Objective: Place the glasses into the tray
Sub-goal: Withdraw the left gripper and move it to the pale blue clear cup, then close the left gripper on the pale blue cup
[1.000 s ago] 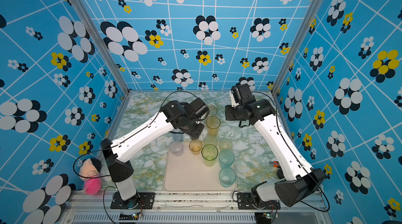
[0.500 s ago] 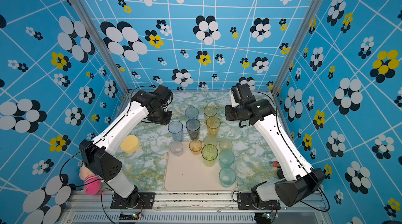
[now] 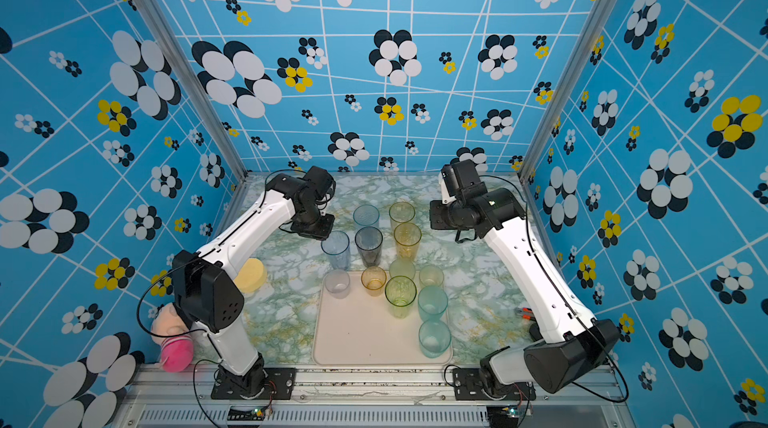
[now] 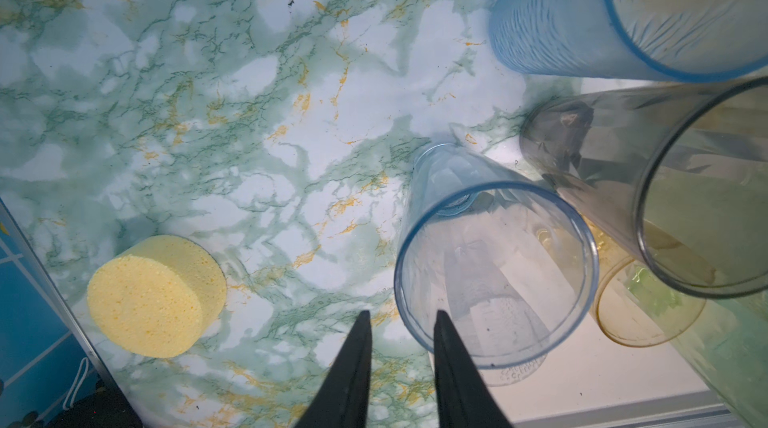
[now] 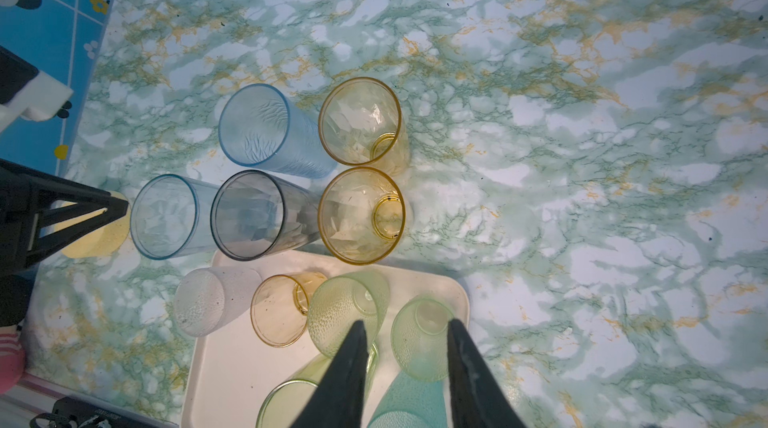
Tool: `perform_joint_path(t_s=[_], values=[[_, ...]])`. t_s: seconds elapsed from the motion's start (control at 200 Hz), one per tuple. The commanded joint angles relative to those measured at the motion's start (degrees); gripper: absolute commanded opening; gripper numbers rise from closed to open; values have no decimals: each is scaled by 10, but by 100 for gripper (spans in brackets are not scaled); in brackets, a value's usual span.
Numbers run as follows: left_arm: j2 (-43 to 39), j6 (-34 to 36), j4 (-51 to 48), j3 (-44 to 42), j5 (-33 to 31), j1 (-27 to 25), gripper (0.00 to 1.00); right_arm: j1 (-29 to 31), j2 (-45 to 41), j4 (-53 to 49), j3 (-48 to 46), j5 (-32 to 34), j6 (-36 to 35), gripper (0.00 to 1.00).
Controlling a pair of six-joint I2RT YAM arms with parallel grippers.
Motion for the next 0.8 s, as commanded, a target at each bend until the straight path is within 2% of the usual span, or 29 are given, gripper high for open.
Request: perform_joint_path(t_s=[0.0, 0.195, 0.48, 0.795], values=[[21, 19, -3, -9, -9, 6, 28, -4, 7, -3, 19, 10, 7, 35], [42, 28, 0, -5, -16, 7, 25, -4, 7, -5, 18, 17, 7, 35], [72, 39, 0, 8, -10, 12, 14, -7, 9, -9, 19, 20, 5, 35], [33, 44, -3, 32, -49, 24, 5, -10, 9, -5, 19, 18, 5, 35]])
